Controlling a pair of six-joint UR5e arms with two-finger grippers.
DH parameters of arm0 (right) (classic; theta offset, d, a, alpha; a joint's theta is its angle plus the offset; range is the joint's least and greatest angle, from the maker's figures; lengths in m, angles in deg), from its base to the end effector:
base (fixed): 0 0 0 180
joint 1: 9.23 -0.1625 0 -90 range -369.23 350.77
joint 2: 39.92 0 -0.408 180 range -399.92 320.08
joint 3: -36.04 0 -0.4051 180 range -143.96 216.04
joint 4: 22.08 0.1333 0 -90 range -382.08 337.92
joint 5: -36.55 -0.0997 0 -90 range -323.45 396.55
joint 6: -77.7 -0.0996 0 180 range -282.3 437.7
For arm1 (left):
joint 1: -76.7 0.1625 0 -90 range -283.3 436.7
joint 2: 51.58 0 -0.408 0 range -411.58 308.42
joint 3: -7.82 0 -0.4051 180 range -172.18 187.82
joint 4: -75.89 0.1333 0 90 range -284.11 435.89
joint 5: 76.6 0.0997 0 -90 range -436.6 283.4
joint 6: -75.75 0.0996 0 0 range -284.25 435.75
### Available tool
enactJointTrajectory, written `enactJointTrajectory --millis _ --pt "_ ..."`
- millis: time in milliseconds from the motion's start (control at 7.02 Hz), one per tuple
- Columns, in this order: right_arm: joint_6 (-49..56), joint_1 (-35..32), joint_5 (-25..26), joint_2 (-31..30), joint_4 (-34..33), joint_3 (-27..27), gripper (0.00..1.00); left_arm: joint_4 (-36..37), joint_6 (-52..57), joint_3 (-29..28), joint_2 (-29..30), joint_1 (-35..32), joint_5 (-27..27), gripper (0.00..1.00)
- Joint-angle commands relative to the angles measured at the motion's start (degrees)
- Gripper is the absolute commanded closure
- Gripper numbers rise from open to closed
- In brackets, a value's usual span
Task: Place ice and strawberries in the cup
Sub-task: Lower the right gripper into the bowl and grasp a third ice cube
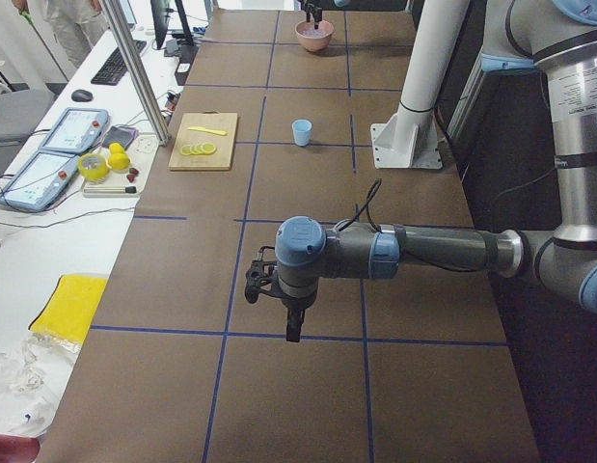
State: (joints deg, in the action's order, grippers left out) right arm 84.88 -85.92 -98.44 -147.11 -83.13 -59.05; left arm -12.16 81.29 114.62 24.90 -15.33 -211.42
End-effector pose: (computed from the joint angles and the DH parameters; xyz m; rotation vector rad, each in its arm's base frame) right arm -0.0289 -0.3953 0.6757 0.2387 -0.8001 -0.4522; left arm -0.0776 -0.4079 0.6043 0.0736 0.7792 0.0672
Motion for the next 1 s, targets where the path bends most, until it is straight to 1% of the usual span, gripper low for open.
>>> enactJointTrajectory --millis 0,285,854 --pt "-0.32 -0.04 1.99 -1.0 1.46 1.13 0.07 0.08 -0.01 0.07 -0.1 0.0 0.0 0.0" --pt "-0.59 -0.04 4.01 -1.44 1.46 1.3 0.12 0.08 0.08 0.07 -0.1 0.0 0.0 0.0" --pt "-1.2 0.05 4.2 -1.18 1.37 1.66 0.15 -0.01 0.08 0.07 -0.1 0.0 0.0 0.0"
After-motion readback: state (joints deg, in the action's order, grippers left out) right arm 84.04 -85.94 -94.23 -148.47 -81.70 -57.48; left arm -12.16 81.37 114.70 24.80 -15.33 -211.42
